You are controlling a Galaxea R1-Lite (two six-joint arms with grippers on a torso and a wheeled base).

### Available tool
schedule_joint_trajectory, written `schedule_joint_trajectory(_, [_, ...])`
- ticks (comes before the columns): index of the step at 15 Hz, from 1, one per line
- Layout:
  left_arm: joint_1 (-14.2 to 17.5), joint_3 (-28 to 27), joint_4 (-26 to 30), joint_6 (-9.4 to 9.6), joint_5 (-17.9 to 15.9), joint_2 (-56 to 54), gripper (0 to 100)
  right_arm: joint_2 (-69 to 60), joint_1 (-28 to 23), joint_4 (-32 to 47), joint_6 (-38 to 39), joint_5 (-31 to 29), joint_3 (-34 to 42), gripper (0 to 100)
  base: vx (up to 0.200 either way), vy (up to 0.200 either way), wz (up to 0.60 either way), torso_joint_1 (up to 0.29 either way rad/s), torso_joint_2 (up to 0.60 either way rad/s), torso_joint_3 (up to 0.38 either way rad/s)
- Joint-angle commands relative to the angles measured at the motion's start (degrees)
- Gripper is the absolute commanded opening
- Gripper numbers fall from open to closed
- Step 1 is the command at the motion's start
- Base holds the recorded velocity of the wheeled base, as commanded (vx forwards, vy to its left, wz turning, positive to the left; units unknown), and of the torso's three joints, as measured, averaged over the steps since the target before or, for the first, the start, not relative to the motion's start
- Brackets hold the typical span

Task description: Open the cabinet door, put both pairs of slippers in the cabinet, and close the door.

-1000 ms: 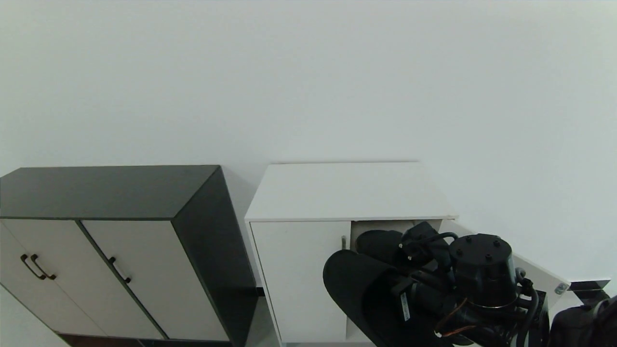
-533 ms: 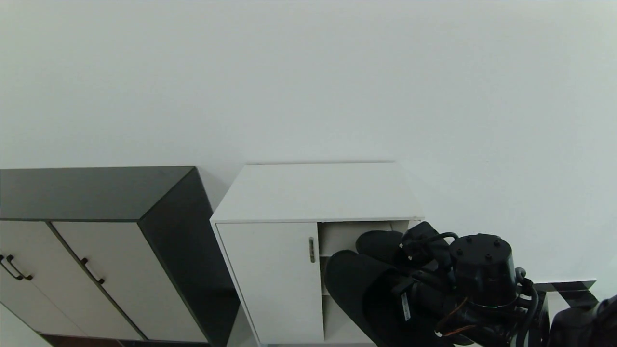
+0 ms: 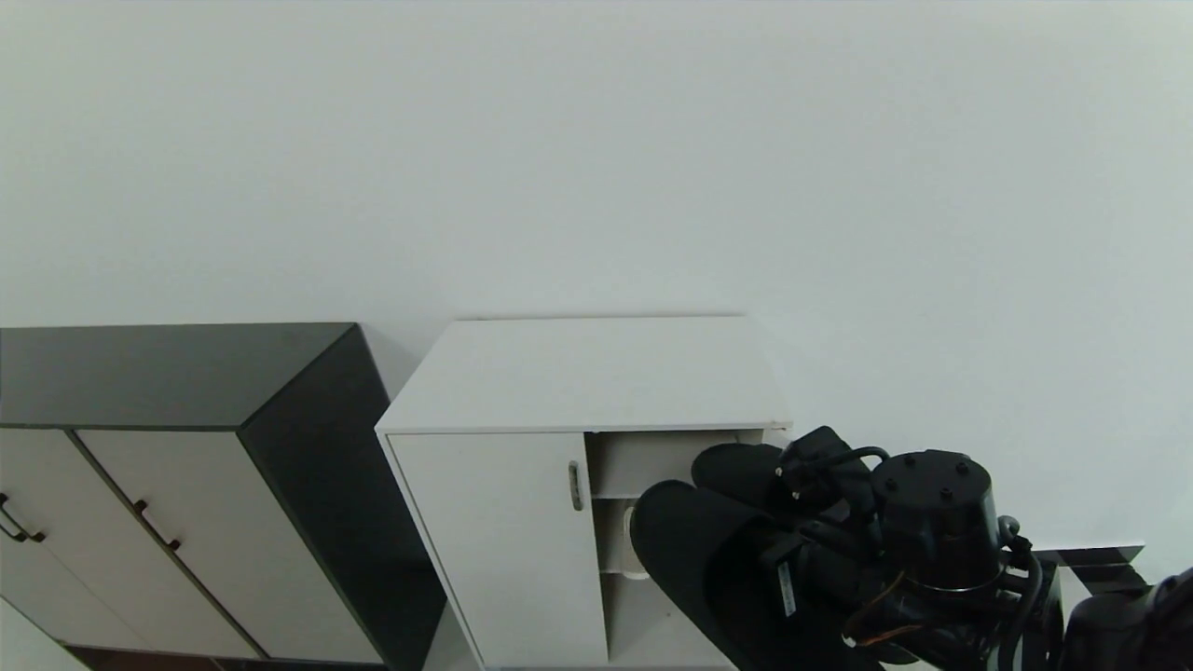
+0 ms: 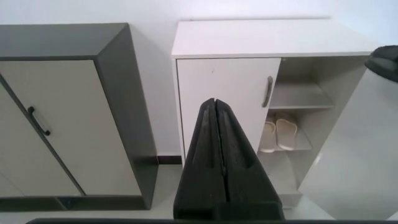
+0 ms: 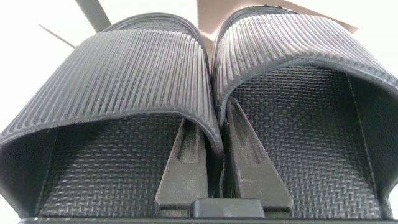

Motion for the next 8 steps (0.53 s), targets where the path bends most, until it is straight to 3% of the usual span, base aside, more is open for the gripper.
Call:
schedule_joint_trajectory(1, [-0.01,0.0,0.02,0.04,0.01,0.07,0,0.11,0.52,-0.05,0.0,0.07,0.07,0,0.0,0.0,0.0,0.0,0.0,0.0])
schedule_joint_trajectory(8, [-0.01,0.0,0.02,0.04,0.01,0.07,0,0.2,1.75,-0.05,0.09,0.25,0.51,0,0.0,0.0,0.0,0.0,0.0,0.0])
